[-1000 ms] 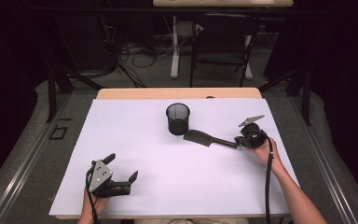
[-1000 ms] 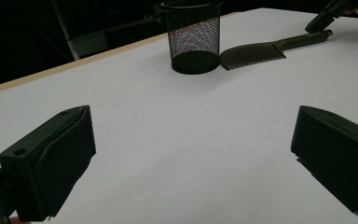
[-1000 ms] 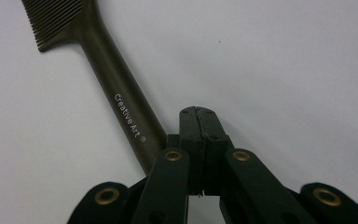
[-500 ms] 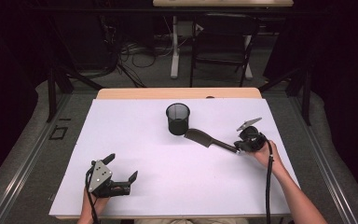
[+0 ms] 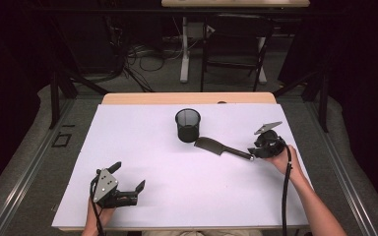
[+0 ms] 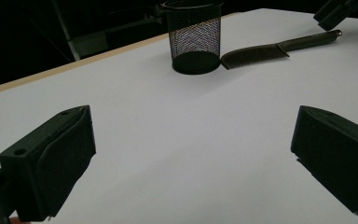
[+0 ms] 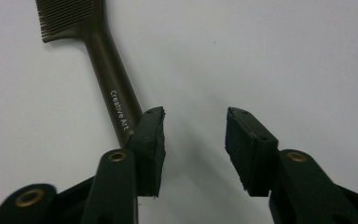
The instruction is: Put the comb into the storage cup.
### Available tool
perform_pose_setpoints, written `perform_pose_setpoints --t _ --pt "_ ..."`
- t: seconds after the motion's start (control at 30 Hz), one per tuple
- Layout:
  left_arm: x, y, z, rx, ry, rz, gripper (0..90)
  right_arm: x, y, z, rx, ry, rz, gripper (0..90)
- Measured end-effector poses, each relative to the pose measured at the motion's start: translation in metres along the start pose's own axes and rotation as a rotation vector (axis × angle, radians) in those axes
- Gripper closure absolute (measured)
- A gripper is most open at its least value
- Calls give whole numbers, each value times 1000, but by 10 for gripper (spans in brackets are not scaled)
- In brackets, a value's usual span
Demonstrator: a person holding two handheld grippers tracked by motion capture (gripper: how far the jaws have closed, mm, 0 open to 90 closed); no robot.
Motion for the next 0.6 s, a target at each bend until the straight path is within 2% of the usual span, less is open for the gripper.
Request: perform_pose_setpoints --t 0.03,0.17,0.33,0.4,0.6 --pt "0 0 0 -1 0 0 0 1 1 0 -7 3 -11 430" --pt "0 0 -1 -2 -1 -1 0 8 7 0 -15 15 -39 289" --pt "-1 0 -1 -5 -2 1 0 16 13 5 7 44 -62 156" --pt "-1 0 -1 -5 -2 4 0 18 16 8 14 56 -74 128" --pt "-1 0 -1 -3 0 2 0 16 18 13 48 73 -64 11"
Point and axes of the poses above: each handheld gripper's, and its own axes: x roughly backward along the jaws, y roughly out of its top, z roughly to its left, the point moved 8 cm from there along -x, roughly forward along the jaws, and after that the axes turned 10 degrees about -x, right-handed, at the moved point
